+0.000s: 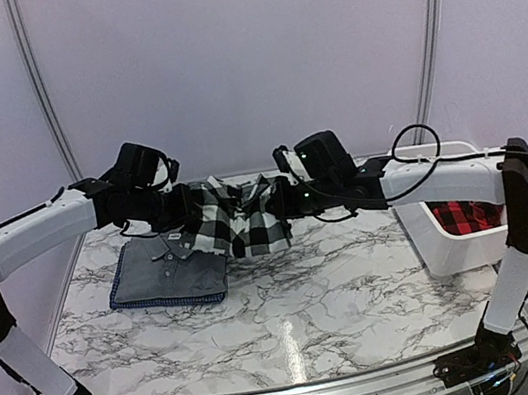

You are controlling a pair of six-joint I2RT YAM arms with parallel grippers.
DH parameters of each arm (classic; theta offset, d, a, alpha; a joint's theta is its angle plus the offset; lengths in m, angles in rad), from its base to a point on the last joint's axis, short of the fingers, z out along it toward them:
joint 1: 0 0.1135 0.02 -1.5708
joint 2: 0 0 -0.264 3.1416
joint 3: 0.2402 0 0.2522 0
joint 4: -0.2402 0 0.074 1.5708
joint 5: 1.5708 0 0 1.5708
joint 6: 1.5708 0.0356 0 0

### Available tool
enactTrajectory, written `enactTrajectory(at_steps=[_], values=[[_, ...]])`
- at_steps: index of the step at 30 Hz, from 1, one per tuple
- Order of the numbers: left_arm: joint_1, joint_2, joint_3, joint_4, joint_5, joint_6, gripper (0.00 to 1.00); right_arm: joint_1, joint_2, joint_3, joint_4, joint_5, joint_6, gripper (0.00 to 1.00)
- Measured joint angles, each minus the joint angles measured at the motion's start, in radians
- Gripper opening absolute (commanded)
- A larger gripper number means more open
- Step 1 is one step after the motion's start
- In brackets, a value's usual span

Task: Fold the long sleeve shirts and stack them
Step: Place the square-folded shirt on the square-folded shirt.

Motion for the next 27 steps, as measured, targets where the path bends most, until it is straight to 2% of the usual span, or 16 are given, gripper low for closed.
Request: enactTrajectory(at_steps=[8,14,19,25,27], values=[[0.206,-0.098,-0.070,-0.134,-0.035,0.080,0.00,0.121,0.296,0.274,0.111,-0.008,0.072,0.00],[0.332,-0.114,-0.125,-0.188,-0.051,0.119,0.00,0.174,0.449,0.418,0.150,-0.015,0.112,0.00],[0.396,-0.125,-0.180,-0.212,-0.051,0.137,0.00,0.182,0.509,0.453,0.185,-0.046,0.158,0.00],[0.417,-0.125,-0.190,-0.216,-0.050,0.152,0.00,0.182,0.540,0.453,0.197,-0.066,0.192,0.00],[0.420,-0.125,-0.192,-0.215,-0.050,0.157,0.07,0.182,0.542,0.453,0.201,-0.071,0.200,0.10]])
